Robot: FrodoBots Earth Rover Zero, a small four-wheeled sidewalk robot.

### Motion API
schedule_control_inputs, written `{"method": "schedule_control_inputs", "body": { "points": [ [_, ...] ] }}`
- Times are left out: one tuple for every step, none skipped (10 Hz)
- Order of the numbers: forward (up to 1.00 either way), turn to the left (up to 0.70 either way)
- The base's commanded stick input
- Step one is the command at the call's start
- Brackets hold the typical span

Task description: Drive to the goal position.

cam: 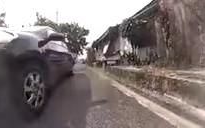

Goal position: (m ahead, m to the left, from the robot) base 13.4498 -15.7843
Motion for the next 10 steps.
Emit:
{"method": "schedule_control_inputs", "body": {
  "points": [
    [0.70, -0.35],
    [0.70, -0.21],
    [0.70, 0.00],
    [0.70, 0.00],
    [0.70, 0.00],
    [0.70, 0.00],
    [0.70, 0.00],
    [0.70, 0.00],
    [0.51, 0.00],
    [0.12, 0.00]
  ]
}}
